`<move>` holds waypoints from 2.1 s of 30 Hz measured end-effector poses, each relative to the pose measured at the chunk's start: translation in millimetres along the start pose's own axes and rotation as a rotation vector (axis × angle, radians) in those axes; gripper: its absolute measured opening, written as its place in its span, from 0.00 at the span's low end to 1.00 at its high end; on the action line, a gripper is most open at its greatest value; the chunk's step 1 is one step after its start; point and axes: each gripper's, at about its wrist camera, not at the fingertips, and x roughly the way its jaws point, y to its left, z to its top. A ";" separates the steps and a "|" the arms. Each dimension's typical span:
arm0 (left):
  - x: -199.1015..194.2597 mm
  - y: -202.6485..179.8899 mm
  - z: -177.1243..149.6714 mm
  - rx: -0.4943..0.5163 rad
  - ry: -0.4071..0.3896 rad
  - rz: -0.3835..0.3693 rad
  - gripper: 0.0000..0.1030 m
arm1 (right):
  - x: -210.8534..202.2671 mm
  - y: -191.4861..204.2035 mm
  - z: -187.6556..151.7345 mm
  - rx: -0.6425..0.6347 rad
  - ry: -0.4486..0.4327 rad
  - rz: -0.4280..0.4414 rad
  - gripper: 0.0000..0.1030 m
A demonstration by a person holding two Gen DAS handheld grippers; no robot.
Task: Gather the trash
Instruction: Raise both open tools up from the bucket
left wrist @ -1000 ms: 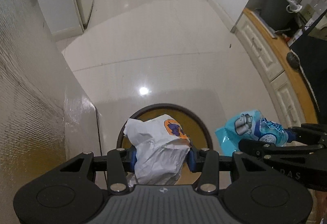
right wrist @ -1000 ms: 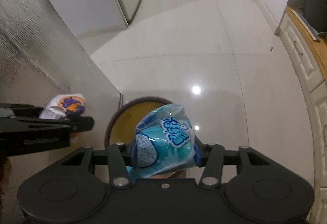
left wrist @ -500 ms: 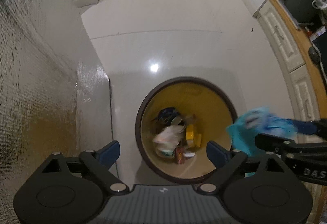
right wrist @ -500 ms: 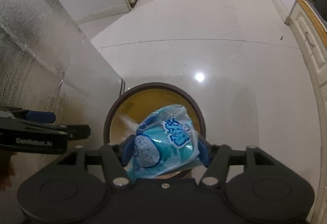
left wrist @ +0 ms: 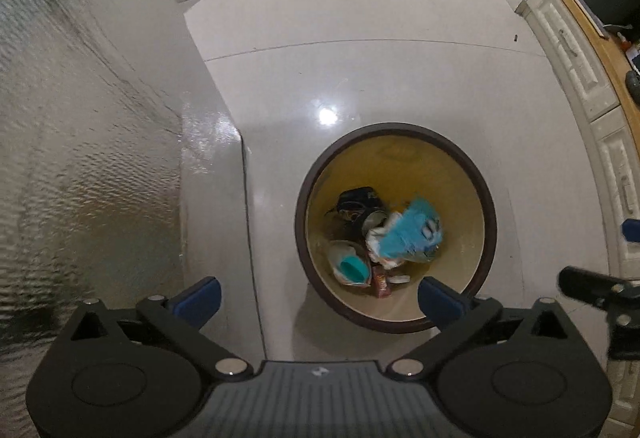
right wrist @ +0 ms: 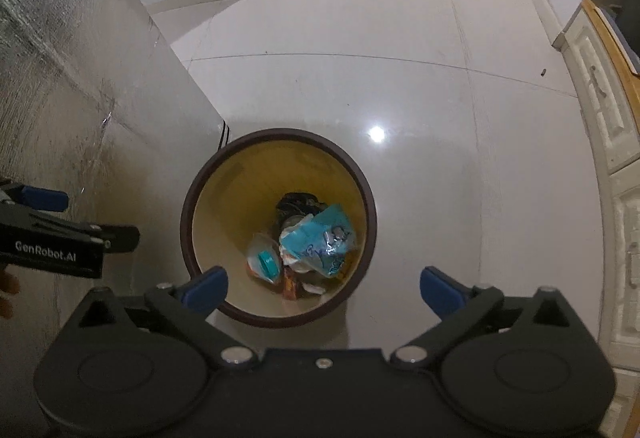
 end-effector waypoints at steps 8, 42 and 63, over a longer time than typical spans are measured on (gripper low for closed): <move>-28.8 -2.4 -7.1 0.003 -0.036 -0.001 1.00 | -24.9 -6.7 -5.3 0.029 -0.030 -0.011 1.00; -251.5 -47.0 -97.3 0.023 -0.436 0.017 1.00 | -233.9 17.9 -73.7 0.069 -0.329 -0.066 1.00; -332.8 -24.7 -219.1 -0.075 -0.656 -0.017 1.00 | -320.1 35.5 -170.6 0.075 -0.553 -0.049 1.00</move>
